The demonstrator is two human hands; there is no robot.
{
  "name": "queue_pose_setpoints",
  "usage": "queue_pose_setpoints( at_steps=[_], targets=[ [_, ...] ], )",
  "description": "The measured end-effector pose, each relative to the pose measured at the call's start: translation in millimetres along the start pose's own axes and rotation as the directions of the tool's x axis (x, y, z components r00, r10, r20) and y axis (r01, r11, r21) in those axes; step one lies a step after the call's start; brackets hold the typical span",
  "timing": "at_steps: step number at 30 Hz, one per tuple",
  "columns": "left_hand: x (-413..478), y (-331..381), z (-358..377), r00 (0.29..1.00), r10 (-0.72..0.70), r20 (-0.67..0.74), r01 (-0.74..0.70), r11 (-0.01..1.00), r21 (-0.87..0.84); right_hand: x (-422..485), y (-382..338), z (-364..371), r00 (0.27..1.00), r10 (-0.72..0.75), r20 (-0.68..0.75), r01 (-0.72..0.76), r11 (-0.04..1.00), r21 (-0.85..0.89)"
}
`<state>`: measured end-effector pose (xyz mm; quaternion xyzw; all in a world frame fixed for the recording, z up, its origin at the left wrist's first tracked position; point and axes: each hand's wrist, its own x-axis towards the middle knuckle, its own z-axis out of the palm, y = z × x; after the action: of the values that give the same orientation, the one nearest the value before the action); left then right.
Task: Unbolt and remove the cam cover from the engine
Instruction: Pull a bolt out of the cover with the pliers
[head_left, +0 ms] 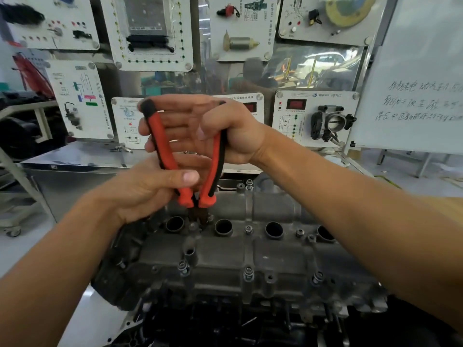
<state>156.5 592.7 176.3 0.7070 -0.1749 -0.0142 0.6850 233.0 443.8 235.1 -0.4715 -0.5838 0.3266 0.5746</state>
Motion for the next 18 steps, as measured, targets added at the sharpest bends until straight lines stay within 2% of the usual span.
queue_pose_setpoints(
  at_steps=[3, 5, 8, 11, 12, 14, 16, 18],
  targets=[
    [6, 6, -9, 0.978, -0.018, 0.206, 0.016, 1.0, 0.009, 6, -1, -4, 0.992, 0.047, 0.114, -0.055, 0.996, 0.071],
    [7, 5, -11, 0.969, -0.02, 0.248, 0.004, 0.998, 0.066, 11, 1, -8, 0.977, 0.029, 0.21, -0.056, 0.991, 0.123],
    [6, -2, -2, 0.994, 0.017, 0.104, -0.027, 0.995, 0.091, 15, 4, -9, 0.972, 0.061, 0.228, -0.094, 0.986, 0.139],
    [1, -8, 10, 0.997, 0.024, -0.068, -0.016, 0.993, 0.117, 9, 2, -13, 0.978, 0.114, 0.173, -0.134, 0.985, 0.111],
    [0, -10, 15, 0.993, 0.036, -0.113, -0.02, 0.989, 0.145, 4, -1, -14, 0.986, 0.139, 0.096, -0.145, 0.988, 0.053],
    [0, -14, 27, 0.972, 0.095, -0.214, -0.049, 0.976, 0.211, -7, -8, -9, 0.964, 0.164, -0.21, -0.194, 0.972, -0.131],
    [2, -21, 36, 0.934, 0.171, -0.315, -0.081, 0.957, 0.28, -18, -10, 1, 0.869, 0.084, -0.488, -0.259, 0.917, -0.304],
    [3, -24, 44, 0.897, 0.206, -0.391, -0.084, 0.948, 0.306, -31, -10, 16, 0.744, -0.084, -0.663, -0.296, 0.848, -0.44]
  ],
)
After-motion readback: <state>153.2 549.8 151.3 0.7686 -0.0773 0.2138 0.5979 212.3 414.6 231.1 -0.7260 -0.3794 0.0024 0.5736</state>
